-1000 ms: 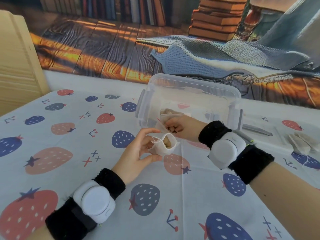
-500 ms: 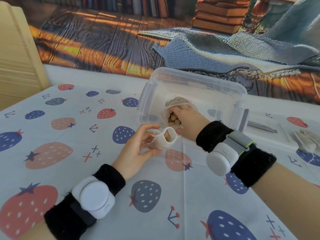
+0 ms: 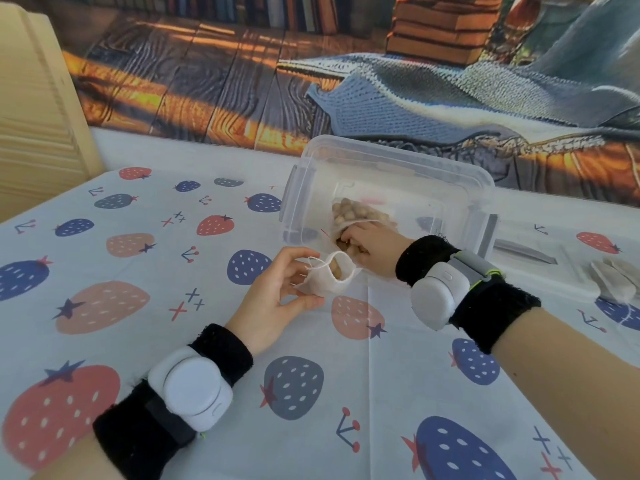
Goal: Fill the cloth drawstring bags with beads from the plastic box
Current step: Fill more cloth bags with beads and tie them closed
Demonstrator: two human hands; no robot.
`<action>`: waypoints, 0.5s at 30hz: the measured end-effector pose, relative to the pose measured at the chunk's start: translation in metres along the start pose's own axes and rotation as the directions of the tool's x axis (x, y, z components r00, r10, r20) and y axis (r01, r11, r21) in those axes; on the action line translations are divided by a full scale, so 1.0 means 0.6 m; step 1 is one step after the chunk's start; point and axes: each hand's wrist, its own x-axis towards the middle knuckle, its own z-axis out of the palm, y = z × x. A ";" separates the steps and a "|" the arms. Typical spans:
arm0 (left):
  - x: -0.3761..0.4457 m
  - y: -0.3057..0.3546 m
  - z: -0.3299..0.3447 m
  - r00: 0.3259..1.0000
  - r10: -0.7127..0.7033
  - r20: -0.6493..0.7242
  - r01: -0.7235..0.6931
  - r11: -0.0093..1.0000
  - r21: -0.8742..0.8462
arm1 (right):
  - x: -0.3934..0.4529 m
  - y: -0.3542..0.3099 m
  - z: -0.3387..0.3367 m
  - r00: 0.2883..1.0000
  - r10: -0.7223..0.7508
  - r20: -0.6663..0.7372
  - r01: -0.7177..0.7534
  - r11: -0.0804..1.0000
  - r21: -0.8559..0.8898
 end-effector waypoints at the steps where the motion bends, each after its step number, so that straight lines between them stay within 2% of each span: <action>1: 0.000 -0.001 0.000 1.000 -0.001 0.007 0.001 1.000 0.007 | 0.001 0.001 0.000 1.000 0.005 0.016 -0.005 1.000 0.003; 8: 0.002 -0.002 0.001 1.000 0.010 0.024 -0.010 1.000 0.006 | 0.006 0.001 -0.002 0.999 -0.028 -0.028 0.030 0.996 0.083; 12: 0.001 -0.002 0.001 0.999 0.023 0.028 -0.023 1.000 -0.009 | 0.015 -0.001 0.007 0.998 -0.050 -0.023 0.050 0.999 -0.020; 15: 0.002 0.001 0.002 0.999 0.036 0.010 -0.035 0.998 -0.054 | 0.016 -0.002 0.005 0.999 -0.045 0.016 0.046 0.998 -0.035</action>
